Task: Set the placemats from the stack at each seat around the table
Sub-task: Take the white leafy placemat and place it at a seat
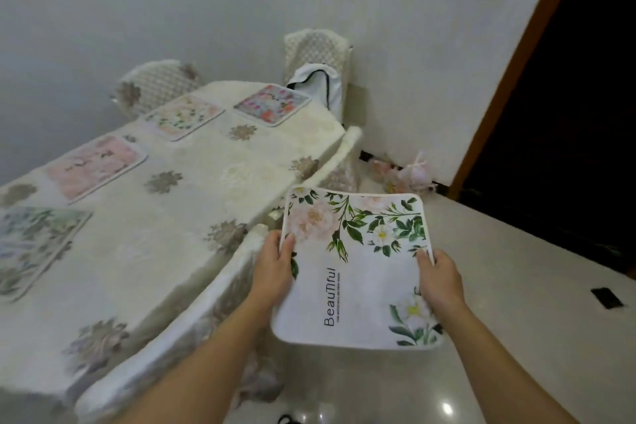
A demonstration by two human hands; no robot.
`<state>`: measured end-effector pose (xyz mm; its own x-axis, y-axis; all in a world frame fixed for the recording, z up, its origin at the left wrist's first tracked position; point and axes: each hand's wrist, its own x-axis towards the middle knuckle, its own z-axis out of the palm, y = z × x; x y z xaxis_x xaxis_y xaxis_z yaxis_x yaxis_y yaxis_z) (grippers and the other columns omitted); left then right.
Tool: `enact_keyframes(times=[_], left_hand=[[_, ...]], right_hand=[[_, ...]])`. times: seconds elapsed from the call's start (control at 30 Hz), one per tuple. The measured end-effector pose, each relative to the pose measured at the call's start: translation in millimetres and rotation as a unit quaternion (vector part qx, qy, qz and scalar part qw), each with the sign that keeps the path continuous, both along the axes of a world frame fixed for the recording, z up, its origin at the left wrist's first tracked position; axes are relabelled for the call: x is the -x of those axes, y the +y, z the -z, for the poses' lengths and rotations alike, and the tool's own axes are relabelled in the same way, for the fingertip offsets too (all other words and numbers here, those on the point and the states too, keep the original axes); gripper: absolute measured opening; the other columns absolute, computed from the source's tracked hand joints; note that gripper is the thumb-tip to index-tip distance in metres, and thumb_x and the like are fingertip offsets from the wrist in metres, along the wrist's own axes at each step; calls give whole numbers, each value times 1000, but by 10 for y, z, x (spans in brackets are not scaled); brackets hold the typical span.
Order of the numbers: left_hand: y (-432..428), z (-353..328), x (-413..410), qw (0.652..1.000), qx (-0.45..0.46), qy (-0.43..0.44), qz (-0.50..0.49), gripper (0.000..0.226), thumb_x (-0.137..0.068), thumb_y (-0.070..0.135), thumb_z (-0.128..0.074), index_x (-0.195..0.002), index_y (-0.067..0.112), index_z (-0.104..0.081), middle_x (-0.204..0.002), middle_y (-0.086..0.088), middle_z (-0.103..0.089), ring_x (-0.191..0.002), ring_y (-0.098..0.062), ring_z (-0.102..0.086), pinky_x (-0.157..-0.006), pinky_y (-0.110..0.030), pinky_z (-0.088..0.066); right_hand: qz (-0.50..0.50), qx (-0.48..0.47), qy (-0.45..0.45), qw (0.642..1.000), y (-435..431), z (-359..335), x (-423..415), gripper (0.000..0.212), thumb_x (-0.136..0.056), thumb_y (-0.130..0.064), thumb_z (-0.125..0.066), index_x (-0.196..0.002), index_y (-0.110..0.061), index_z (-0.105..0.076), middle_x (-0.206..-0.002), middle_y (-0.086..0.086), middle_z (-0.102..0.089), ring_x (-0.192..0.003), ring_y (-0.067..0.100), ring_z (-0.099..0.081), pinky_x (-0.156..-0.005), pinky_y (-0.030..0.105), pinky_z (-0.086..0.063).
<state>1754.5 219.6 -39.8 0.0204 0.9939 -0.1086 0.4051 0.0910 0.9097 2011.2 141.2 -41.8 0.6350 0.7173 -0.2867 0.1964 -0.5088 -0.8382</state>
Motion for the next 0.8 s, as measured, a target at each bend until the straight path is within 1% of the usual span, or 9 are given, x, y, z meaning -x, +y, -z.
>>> enact_keyframes(times=[0.1,0.2,0.3,0.4,0.47,0.53,0.6,0.7,0.8], left_hand=[[14,-66,357,996,-7,-29,-79,19,-104,35,-43,-106,19,-54,-88,3,-65,-78,-13,-63,-63,-28,-47],[29,-67,747,989,-17,-42,-143,18,-104,33,-44,-103,17,-53,-88,-2,-62,-77,-17,-58,-66,-32,-47],[48,-43,1138,977,-24,-48,-205,22,-104,29,-45,-95,10,-50,-75,-1,-56,-66,-15,-49,-57,-26,-39],[126,-30,1499,968,-31,-48,-245,24,-104,31,-46,-93,10,-50,-73,-2,-56,-65,-16,-49,-59,-32,-38],[239,11,1736,961,-35,-45,-271,24,-104,32,-45,-92,12,-51,-74,-4,-56,-65,-17,-49,-59,-33,-37],[379,73,1969,956,-40,-42,-289,25,-104,34,-44,-91,13,-49,-74,-6,-53,-64,-18,-47,-59,-33,-36],[528,156,2214,949,-36,-55,-308,25,-104,36,-44,-91,15,-50,-75,-10,-55,-65,-19,-49,-60,-34,-37],[736,289,2572,937,-23,-72,-343,26,-103,38,-45,-92,15,-50,-80,-13,-59,-69,-21,-53,-62,-34,-40],[930,390,2866,926,-4,-83,-368,26,-103,39,-45,-92,16,-52,-82,-15,-63,-71,-24,-57,-62,-35,-43]], right_hand=[[-75,-10,-5,997,422,-72,251,25,-103,-27,-46,-101,-8,-62,-86,9,-63,-66,15,-56,-47,22,-36],[-137,-15,-3,990,803,-100,585,23,-102,-27,-48,-102,-10,-63,-84,7,-63,-66,13,-56,-50,22,-37],[-197,-24,8,980,1137,-107,979,22,-102,-27,-49,-101,-11,-64,-77,3,-63,-64,15,-57,-48,23,-39],[-242,-27,12,970,1474,-125,1379,21,-102,-28,-50,-98,-12,-64,-78,5,-65,-66,18,-60,-47,24,-45],[-262,-28,10,965,1742,-90,1630,20,-101,-31,-51,-97,-15,-64,-83,5,-67,-76,23,-65,-64,34,-57],[-288,-28,3,957,2018,-62,1888,23,-99,-35,-51,-98,-16,-65,-87,5,-70,-83,25,-67,-76,42,-56],[-314,-27,-14,949,2300,-35,2160,26,-99,-35,-51,-96,-14,-65,-85,7,-69,-81,26,-65,-72,39,-52],[-350,-23,-37,936,2683,-20,2572,29,-100,-34,-49,-83,-13,-59,-73,7,-60,-69,28,-58,-61,34,-43],[-372,-12,-62,926,2994,58,2917,31,-101,-33,-47,-74,-17,-53,-68,6,-53,-66,27,-52,-60,34,-37]])
